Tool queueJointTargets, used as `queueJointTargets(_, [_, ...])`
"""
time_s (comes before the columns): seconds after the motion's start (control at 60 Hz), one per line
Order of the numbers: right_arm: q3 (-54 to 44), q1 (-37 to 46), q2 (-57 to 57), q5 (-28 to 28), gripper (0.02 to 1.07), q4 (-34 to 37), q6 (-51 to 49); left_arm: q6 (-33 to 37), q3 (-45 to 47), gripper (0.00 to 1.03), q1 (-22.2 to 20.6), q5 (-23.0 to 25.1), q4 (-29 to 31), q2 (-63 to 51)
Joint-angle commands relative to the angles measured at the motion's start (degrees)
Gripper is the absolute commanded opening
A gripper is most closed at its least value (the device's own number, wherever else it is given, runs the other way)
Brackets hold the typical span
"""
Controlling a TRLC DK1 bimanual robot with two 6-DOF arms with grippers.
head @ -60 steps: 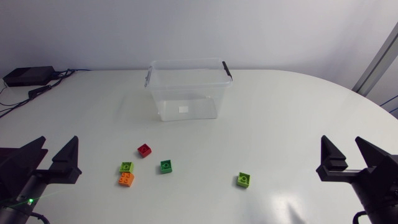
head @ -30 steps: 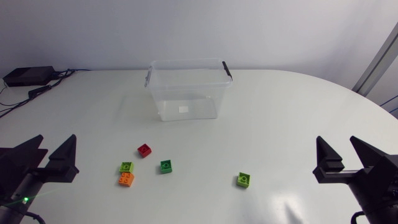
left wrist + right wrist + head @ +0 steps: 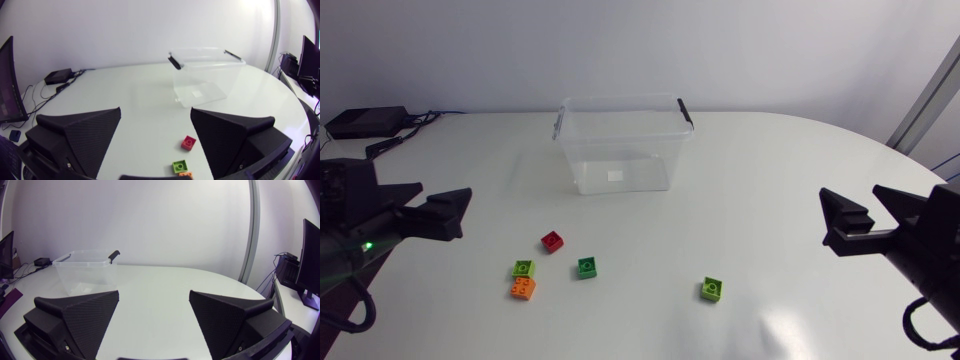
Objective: Place the duplo bricks in the container
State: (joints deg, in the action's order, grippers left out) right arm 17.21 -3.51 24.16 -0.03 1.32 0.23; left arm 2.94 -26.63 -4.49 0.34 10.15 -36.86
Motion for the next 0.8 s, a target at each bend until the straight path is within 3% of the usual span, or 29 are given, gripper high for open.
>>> queueJointTargets(0.0, [3.6,-1.4,4.1,-0.3,1.03,0.7,-0.1,2.0,-4.9,0.96,-1.0,-0.1,2.8,-6.2])
queueJointTargets(0.167, [8.8,-1.8,13.6,-0.8,1.03,4.4,-0.1,6.9,-12.3,0.96,-2.0,-0.1,9.9,-18.2])
queueJointTargets(0.467, [23.2,-2.4,30.4,-3.0,1.03,22.7,-2.4,20.7,-24.2,0.96,-6.0,-0.1,21.0,-35.6])
queueJointTargets(0.583, [26.7,-2.4,34.0,-6.4,1.03,27.2,-8.2,23.1,-29.4,0.96,-6.6,0.5,26.1,-45.7])
queueJointTargets(0.783, [31.8,-6.3,43.0,-5.9,1.03,36.9,-23.7,25.3,-34.2,0.91,-9.0,2.2,27.6,-56.7])
